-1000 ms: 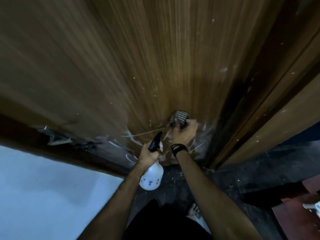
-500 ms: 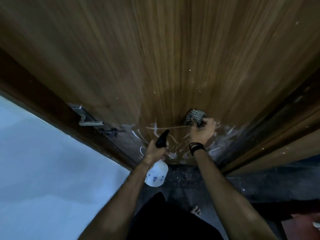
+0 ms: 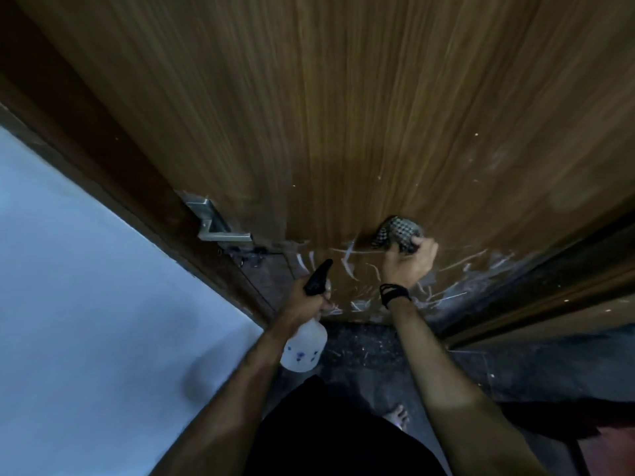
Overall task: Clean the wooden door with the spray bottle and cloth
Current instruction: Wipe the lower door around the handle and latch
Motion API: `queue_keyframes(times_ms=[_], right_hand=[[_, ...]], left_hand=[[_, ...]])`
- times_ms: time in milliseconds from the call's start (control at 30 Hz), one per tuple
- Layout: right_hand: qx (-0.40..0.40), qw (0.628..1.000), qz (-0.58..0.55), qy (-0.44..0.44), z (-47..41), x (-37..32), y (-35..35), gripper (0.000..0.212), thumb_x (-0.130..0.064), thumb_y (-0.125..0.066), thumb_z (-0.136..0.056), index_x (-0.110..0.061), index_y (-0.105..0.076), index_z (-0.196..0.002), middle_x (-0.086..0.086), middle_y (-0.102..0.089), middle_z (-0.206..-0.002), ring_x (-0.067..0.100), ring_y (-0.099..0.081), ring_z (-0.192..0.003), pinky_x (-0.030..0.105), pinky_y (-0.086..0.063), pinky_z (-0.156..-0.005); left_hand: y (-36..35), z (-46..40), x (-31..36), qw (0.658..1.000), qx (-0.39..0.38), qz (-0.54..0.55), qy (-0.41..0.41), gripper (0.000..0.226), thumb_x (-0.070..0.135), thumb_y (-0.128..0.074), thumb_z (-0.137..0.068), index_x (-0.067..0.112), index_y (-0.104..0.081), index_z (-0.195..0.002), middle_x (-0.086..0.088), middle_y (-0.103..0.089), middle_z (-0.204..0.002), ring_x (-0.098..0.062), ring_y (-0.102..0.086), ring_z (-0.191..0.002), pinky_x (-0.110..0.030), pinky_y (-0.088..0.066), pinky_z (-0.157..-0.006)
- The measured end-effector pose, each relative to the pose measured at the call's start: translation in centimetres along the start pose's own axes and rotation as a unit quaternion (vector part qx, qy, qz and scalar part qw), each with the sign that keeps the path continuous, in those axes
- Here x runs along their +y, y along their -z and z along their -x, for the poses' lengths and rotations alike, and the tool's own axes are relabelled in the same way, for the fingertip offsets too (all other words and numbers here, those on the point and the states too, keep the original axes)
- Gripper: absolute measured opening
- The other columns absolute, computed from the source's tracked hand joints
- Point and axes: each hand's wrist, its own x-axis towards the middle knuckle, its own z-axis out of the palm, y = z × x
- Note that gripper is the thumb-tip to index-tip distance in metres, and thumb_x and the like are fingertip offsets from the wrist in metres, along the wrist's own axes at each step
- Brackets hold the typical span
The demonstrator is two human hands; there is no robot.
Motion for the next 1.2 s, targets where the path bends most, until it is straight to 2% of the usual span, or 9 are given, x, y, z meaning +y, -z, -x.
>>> queue_keyframes(times_ms=[133, 233, 433, 567, 733, 900, 1033, 1100, 1200], right_hand=[[-0.142, 0.989, 0.031, 0.008, 5.0, -0.6, -4.1, 0.036, 0.014, -0.072, -0.056, -0.001, -0.054, -0.084, 0.017, -0.056, -0.086, 0.013, -0.044, -0.083, 0.028, -0.037, -0.074], [-0.134, 0.991, 0.028, -0.001, 5.8, -1.8, -4.8, 0.036, 0.013, -0.072, -0.057, -0.002, -0.054, -0.085, 0.016, -0.055, -0.087, 0.018, -0.048, -0.083, 0.029, -0.039, -0.074], [-0.039, 0.997, 0.01, 0.071, 2.7, -4.4, -3.1, 0.028, 0.009, -0.072, -0.062, 0.0, -0.056, -0.082, 0.014, -0.053, -0.084, 0.008, -0.043, -0.081, 0.021, -0.035, -0.073], [-0.101, 0.99, 0.045, 0.089, 4.1, -3.2, -3.7, 0.03, 0.012, -0.071, -0.063, -0.002, -0.055, -0.084, 0.014, -0.053, -0.089, 0.015, -0.048, -0.084, 0.029, -0.043, -0.075], [-0.296, 0.938, 0.109, 0.14, 6.9, -3.0, -6.4, 0.031, -0.001, -0.082, -0.063, -0.009, -0.063, -0.086, 0.01, -0.061, -0.094, 0.026, -0.06, -0.079, 0.037, -0.05, -0.061], [-0.337, 0.89, 0.106, 0.289, 5.8, -4.3, -7.3, 0.016, -0.007, -0.07, -0.069, -0.008, -0.066, -0.085, 0.011, -0.062, -0.09, 0.031, -0.062, -0.074, 0.033, -0.05, -0.056], [-0.414, 0.794, 0.137, 0.423, 4.8, -1.7, -8.1, 0.025, -0.027, -0.052, -0.08, -0.008, -0.068, -0.084, 0.013, -0.065, -0.094, 0.031, -0.067, -0.074, 0.034, -0.054, -0.05], [-0.439, 0.762, 0.159, 0.449, 4.6, -0.8, -8.8, 0.015, -0.021, -0.067, -0.075, -0.01, -0.07, -0.084, 0.011, -0.066, -0.097, 0.029, -0.068, -0.071, 0.032, -0.052, -0.046], [-0.439, 0.739, 0.136, 0.492, 5.2, -1.7, -10.7, 0.022, -0.009, -0.081, -0.068, -0.013, -0.071, -0.087, 0.009, -0.067, -0.101, 0.027, -0.068, -0.075, 0.031, -0.053, -0.048]], left_hand=[[2.3, 0.8, 0.1, 0.999, 0.029, -0.022, 0.001, 0.04, -0.021, -0.057, -0.085, 0.018, -0.063, -0.085, -0.003, -0.057, -0.069, -0.01, -0.05, -0.046, -0.022, -0.039, -0.043], [4.3, 0.9, -0.1, 0.998, 0.058, -0.022, 0.003, 0.034, -0.02, -0.053, -0.087, 0.012, -0.061, -0.078, -0.004, -0.058, -0.067, -0.007, -0.049, -0.041, -0.019, -0.039, -0.041], [6.2, 0.1, -1.2, 0.998, 0.067, -0.01, 0.015, 0.032, -0.017, -0.058, -0.089, 0.012, -0.061, -0.075, 0.0, -0.058, -0.063, -0.005, -0.052, -0.043, -0.017, -0.041, -0.044], [6.0, 0.0, -2.0, 0.997, 0.06, -0.006, 0.044, 0.031, -0.017, -0.067, -0.083, 0.012, -0.06, -0.075, -0.003, -0.057, -0.065, -0.004, -0.049, -0.039, -0.021, -0.041, -0.043], [6.3, -0.3, -2.7, 0.993, 0.098, 0.042, 0.044, 0.034, -0.02, -0.064, -0.08, 0.014, -0.063, -0.078, -0.005, -0.059, -0.068, -0.013, -0.05, -0.048, -0.023, -0.041, -0.047], [6.9, -0.7, -3.5, 0.98, 0.159, 0.098, 0.069, 0.036, -0.016, -0.067, -0.078, 0.015, -0.068, -0.095, -0.008, -0.058, -0.067, -0.015, -0.048, -0.046, -0.03, -0.041, -0.053], [6.1, -0.9, -3.4, 0.973, 0.178, 0.137, 0.047, 0.046, -0.018, -0.062, -0.079, 0.028, -0.065, -0.084, -0.005, -0.06, -0.07, -0.021, -0.054, -0.058, -0.028, -0.041, -0.05], [5.8, -0.8, -3.3, 0.968, 0.197, 0.152, 0.044, 0.043, -0.018, -0.062, -0.082, 0.025, -0.065, -0.083, -0.004, -0.062, -0.07, -0.025, -0.058, -0.063, -0.027, -0.042, -0.048], [5.6, -0.8, -3.3, 0.958, 0.228, 0.168, 0.035, 0.051, -0.018, -0.055, -0.087, 0.032, -0.059, -0.082, -0.004, -0.063, -0.074, -0.026, -0.06, -0.062, -0.029, -0.042, -0.047]])
